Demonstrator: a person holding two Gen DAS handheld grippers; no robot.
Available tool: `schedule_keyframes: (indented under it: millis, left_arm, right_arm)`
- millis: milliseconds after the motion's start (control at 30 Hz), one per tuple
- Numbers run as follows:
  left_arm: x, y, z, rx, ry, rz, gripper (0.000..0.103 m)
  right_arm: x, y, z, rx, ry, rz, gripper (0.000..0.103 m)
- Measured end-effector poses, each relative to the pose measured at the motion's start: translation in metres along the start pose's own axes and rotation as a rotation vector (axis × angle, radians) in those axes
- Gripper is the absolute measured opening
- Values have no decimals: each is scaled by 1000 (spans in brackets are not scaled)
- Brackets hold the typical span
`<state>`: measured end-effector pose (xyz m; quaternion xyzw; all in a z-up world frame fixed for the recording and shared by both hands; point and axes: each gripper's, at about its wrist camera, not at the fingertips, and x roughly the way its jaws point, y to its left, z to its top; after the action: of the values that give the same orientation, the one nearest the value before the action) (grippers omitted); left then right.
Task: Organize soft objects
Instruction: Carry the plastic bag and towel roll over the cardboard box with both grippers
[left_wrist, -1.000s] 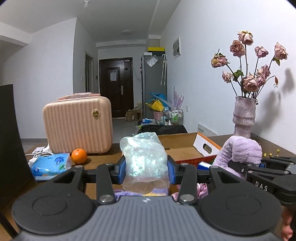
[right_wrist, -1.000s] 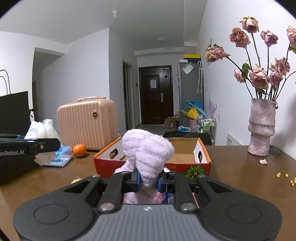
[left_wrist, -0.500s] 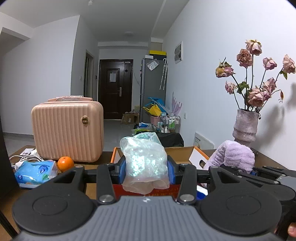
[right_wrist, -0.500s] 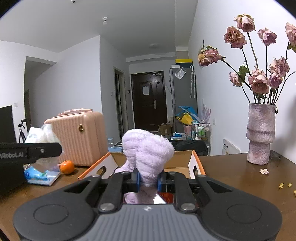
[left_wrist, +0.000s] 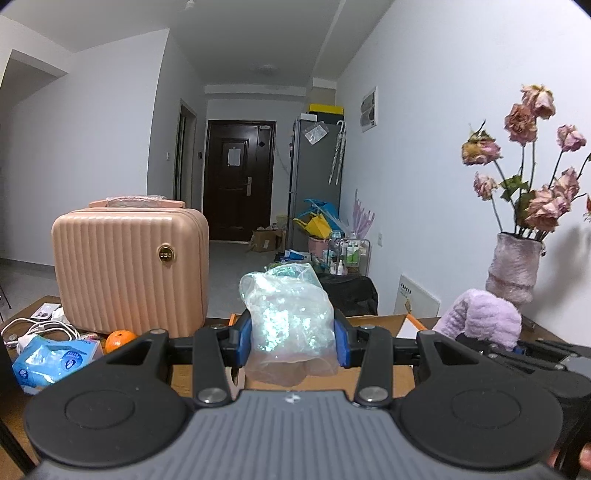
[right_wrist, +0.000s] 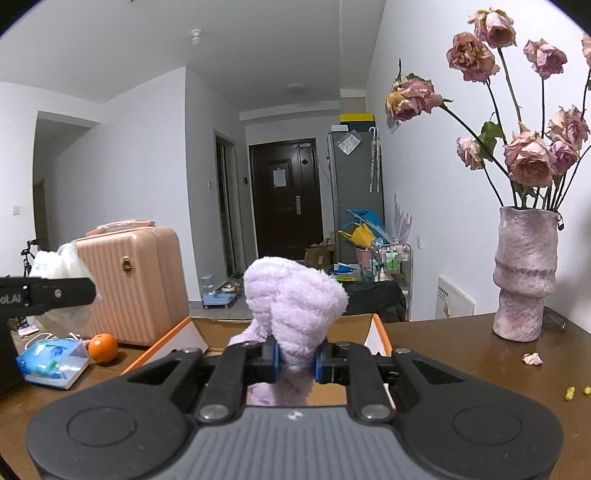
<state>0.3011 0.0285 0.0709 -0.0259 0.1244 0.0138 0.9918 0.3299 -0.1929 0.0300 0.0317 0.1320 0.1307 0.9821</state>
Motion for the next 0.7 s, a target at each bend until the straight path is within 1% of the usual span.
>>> schedule_keyframes:
  millis: [700]
  left_arm:
    - [107, 17, 11, 37, 72, 38, 43]
  right_arm:
    - [89, -17, 13, -50, 77, -49, 16]
